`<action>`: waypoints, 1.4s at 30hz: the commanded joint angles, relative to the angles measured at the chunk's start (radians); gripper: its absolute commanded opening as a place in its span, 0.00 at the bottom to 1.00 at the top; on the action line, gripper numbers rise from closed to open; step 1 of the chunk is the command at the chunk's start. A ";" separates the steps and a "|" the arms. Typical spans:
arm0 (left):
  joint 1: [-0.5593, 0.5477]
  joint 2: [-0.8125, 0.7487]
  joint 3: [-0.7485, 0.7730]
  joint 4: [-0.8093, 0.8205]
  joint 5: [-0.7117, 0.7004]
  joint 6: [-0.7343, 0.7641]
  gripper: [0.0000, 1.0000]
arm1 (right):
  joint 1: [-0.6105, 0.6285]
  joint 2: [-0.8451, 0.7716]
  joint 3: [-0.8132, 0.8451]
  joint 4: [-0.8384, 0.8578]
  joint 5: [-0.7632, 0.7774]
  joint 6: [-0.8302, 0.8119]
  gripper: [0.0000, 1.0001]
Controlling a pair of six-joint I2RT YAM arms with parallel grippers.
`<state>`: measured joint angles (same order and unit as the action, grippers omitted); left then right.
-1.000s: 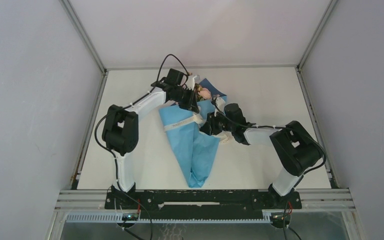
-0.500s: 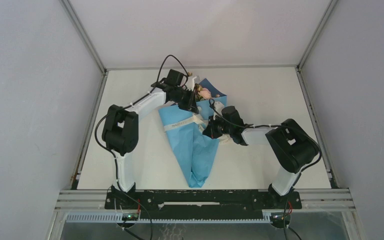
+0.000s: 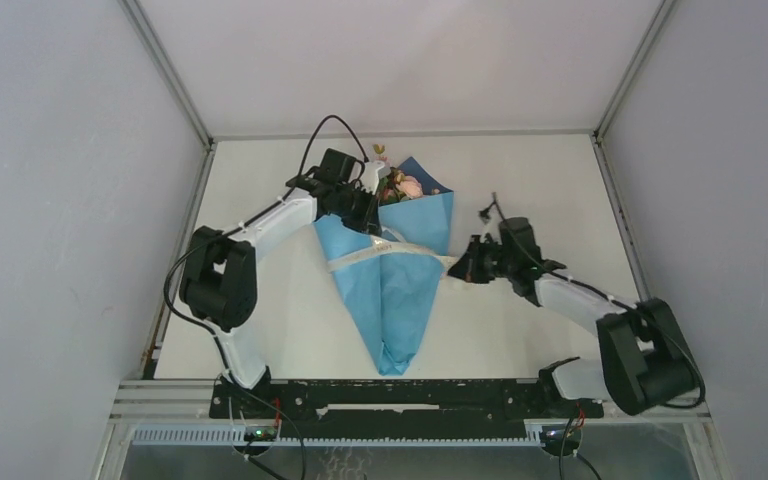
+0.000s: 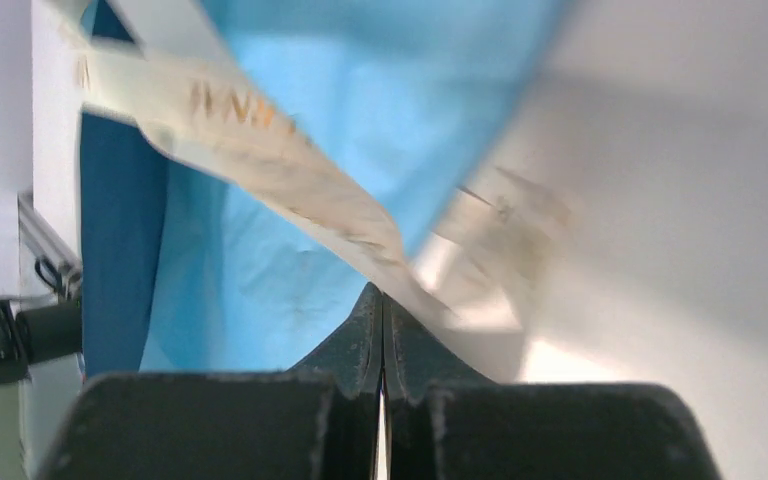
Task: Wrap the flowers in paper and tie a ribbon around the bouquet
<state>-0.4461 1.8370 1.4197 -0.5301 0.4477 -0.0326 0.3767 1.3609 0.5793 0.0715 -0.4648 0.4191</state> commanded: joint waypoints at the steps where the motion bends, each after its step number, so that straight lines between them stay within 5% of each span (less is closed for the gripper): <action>1: 0.007 -0.080 -0.064 0.041 0.027 0.088 0.00 | -0.169 -0.139 -0.048 -0.126 -0.001 0.069 0.00; 10: 0.018 -0.165 -0.127 0.069 0.093 0.239 0.00 | -0.623 -0.214 -0.088 -0.207 -0.005 0.128 0.00; 17: 0.096 -0.184 -0.151 -0.087 0.117 0.371 0.00 | -0.859 -0.219 -0.144 -0.153 -0.045 0.157 0.00; 26: 0.349 -0.246 -0.344 -0.142 -0.142 0.508 0.00 | -1.044 -0.237 -0.178 -0.121 -0.071 0.185 0.00; 33: 0.468 -0.263 -0.476 0.042 -0.585 0.583 0.00 | -1.140 -0.304 -0.185 -0.135 -0.063 0.182 0.00; 40: 0.509 -0.269 -0.502 0.095 -0.666 0.643 0.00 | -1.139 -0.317 -0.179 -0.144 -0.087 0.178 0.00; 42: 0.507 -0.285 -0.480 0.019 -0.568 0.647 0.00 | -1.104 -0.346 -0.170 -0.145 -0.108 0.182 0.00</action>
<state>0.0387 1.6066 0.9298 -0.4999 -0.0673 0.5392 -0.7448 1.0706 0.3832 -0.1333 -0.5976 0.5922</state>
